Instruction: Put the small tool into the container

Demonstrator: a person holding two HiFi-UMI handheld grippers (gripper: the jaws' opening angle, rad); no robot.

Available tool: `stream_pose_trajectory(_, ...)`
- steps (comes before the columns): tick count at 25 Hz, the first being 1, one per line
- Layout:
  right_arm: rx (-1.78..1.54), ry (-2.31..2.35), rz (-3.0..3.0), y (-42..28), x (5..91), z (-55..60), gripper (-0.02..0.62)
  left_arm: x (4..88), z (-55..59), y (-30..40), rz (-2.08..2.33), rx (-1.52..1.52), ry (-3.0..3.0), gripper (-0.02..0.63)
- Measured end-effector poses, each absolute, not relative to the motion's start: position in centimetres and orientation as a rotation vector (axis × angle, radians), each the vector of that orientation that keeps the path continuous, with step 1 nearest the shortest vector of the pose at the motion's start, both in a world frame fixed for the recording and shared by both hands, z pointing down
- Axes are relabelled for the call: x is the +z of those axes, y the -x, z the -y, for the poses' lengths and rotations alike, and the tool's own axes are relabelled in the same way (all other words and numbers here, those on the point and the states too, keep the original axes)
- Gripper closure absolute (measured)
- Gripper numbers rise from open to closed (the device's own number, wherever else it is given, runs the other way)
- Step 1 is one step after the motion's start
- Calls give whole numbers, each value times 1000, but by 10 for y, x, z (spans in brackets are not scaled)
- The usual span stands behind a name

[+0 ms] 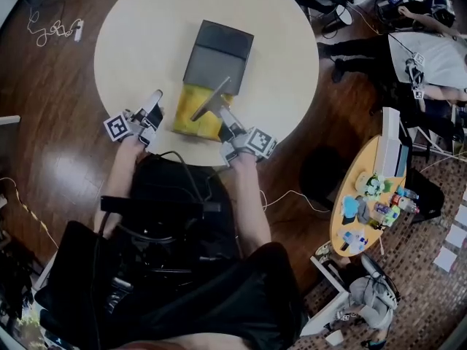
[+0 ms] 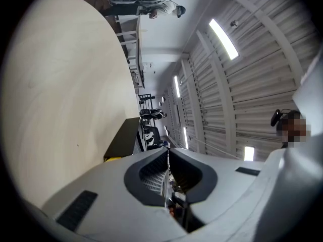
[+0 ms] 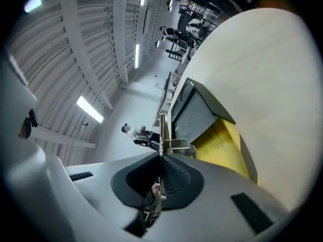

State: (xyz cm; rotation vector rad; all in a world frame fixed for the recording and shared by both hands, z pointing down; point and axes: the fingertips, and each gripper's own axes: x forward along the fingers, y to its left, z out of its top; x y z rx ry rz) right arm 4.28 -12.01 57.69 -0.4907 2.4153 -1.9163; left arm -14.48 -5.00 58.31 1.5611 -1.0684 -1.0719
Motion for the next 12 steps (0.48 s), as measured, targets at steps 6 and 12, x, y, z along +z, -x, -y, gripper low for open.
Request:
stream_pose_trajectory(6, -1966, 472, -2548, -33, 597, 104, 595, 585, 47, 146, 1068, -1085, -1552, 601)
stream_pose_trajectory(12, -2029, 510, -2640, -32, 617, 91, 595, 588, 44, 147, 1073, -1086, -1543, 601)
